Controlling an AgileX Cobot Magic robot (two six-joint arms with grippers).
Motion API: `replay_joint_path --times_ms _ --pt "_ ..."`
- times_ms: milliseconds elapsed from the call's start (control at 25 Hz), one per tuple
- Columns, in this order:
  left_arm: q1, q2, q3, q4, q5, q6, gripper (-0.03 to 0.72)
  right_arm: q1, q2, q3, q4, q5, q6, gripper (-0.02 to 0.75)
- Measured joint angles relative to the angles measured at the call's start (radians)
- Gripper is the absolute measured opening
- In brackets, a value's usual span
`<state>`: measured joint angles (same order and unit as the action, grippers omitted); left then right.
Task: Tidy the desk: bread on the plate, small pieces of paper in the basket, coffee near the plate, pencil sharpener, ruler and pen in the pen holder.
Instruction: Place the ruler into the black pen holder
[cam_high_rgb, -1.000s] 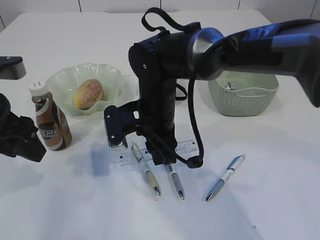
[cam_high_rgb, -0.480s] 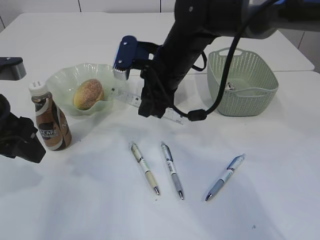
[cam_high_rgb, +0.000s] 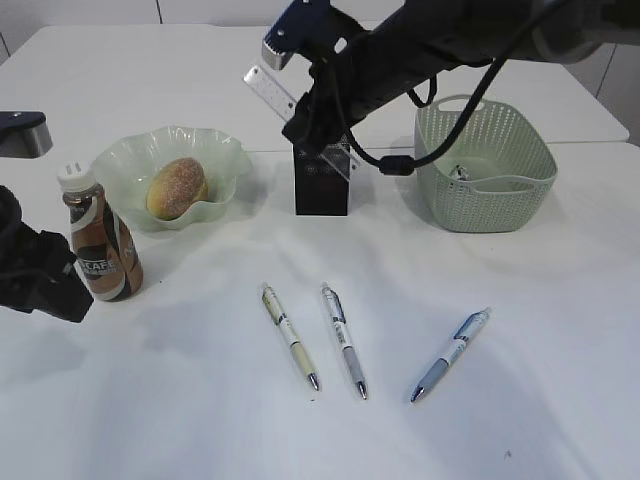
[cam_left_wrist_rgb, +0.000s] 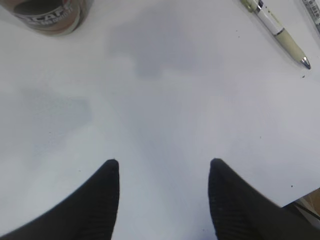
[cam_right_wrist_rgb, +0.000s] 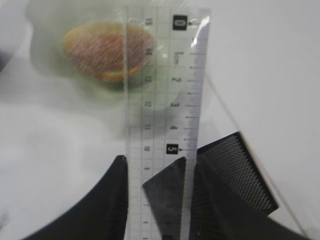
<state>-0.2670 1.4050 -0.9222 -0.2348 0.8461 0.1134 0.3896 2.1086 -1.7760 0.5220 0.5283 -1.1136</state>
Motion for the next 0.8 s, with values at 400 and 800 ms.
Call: replay_joint_path --times_ms 400,800 --pt "0.0 0.0 0.0 0.0 -0.007 0.0 0.4 0.0 0.029 0.0 0.372 -0.586 0.0 0.27" --pt "0.0 0.018 0.0 0.0 -0.029 0.0 0.4 -0.001 0.107 0.001 0.411 -0.647 0.0 0.27"
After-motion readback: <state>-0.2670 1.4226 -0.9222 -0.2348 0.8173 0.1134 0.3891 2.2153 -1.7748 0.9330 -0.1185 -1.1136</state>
